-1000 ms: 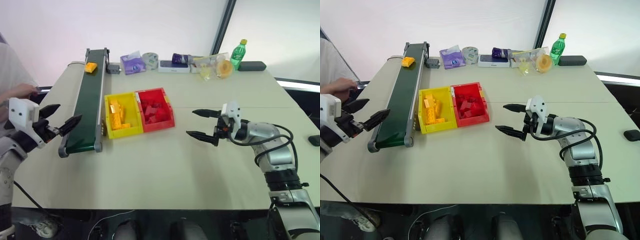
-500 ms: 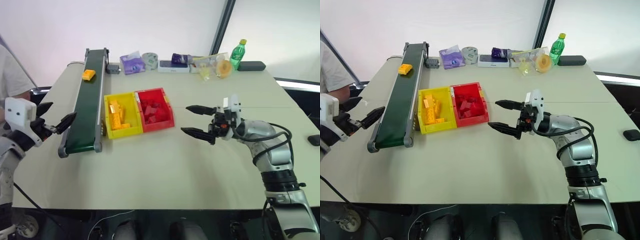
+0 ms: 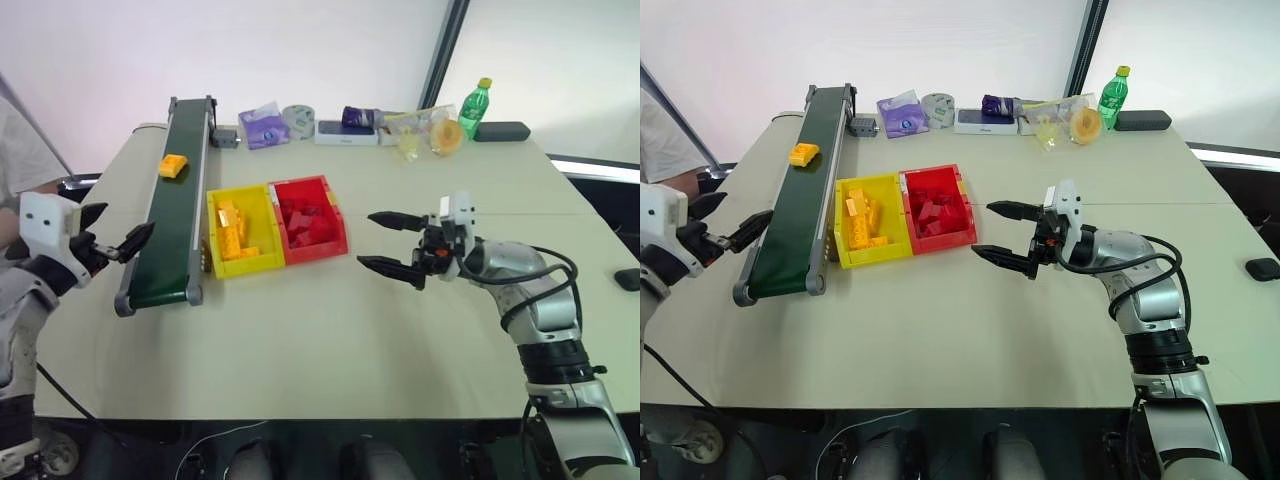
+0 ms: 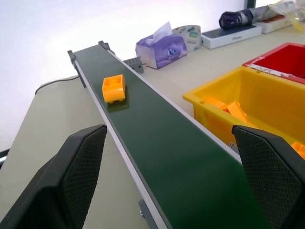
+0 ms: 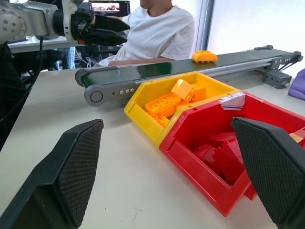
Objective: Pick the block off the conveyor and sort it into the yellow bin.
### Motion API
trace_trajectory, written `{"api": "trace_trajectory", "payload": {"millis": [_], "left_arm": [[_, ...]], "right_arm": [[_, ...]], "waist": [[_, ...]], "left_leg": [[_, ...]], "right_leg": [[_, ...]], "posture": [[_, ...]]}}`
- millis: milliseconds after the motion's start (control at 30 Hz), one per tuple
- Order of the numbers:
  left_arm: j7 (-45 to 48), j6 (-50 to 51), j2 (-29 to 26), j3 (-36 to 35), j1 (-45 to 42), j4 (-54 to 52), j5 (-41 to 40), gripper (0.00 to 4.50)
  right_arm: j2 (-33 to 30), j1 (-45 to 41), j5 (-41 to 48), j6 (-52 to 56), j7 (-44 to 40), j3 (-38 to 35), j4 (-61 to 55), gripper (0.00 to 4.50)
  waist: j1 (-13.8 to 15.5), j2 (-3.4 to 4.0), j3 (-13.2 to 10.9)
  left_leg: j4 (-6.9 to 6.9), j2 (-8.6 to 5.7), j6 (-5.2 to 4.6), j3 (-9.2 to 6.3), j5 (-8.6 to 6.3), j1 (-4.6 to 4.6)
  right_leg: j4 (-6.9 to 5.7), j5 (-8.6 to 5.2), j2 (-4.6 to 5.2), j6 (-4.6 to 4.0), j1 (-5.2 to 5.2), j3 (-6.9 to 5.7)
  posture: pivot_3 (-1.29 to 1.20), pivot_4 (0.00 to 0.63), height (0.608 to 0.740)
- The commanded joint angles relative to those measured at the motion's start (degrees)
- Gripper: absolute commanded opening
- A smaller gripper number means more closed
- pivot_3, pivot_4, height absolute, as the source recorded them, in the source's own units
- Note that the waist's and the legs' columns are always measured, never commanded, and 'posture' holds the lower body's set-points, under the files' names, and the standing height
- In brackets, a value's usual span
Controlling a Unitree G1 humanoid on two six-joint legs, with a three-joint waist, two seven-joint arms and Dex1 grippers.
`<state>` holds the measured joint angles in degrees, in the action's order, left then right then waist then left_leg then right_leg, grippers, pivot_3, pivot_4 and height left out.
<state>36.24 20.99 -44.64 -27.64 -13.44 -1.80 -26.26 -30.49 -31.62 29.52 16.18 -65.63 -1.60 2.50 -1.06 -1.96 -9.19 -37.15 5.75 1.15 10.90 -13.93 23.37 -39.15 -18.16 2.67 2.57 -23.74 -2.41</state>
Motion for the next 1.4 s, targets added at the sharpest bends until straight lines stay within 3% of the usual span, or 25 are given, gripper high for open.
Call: {"api": "trace_trajectory", "payload": {"millis": [33,767,1367,1400], "left_arm": [[-0.34,2.16,-0.51,-0.51,-1.64,1.31,-1.03,4.44],[0.84,4.79,0.79,1.86,-8.51,9.16,-1.47,4.44],[-3.51,12.51,3.18,9.42,-13.46,11.81,1.71,4.44],[-3.38,13.02,3.29,9.47,-13.3,11.87,1.48,4.2]], "right_arm": [[-0.62,-0.67,0.19,-0.72,0.21,-0.93,-2.18,4.5],[-0.76,0.03,-0.08,-1.42,1.02,-1.0,-2.48,4.5],[-0.49,-0.34,-0.36,-1.73,1.38,-0.8,-2.1,4.5],[-0.56,-0.26,-0.38,-1.74,1.38,-0.88,-2.16,4.5]], "waist": [[0.02,0.0,0.0],[0.07,-0.01,0.0],[0.06,-0.01,0.01],[0.05,-0.01,0.01]], "left_leg": [[0.0,0.0,0.0,0.0,0.0,0.0],[-0.02,-0.01,0.0,0.0,0.0,0.01],[-0.05,-0.05,0.01,0.0,0.01,0.01],[-0.05,-0.05,0.01,0.01,0.01,0.01]], "right_leg": [[0.0,0.0,0.0,0.0,0.0,0.0],[-0.01,0.0,-0.02,0.01,0.0,-0.01],[-0.03,0.01,-0.06,0.01,0.0,0.0],[-0.03,0.01,-0.06,0.01,0.0,0.0]], "posture": [[0.0,0.15,0.74],[0.0,0.15,0.74],[0.0,0.15,0.74],[0.0,0.15,0.74]]}}
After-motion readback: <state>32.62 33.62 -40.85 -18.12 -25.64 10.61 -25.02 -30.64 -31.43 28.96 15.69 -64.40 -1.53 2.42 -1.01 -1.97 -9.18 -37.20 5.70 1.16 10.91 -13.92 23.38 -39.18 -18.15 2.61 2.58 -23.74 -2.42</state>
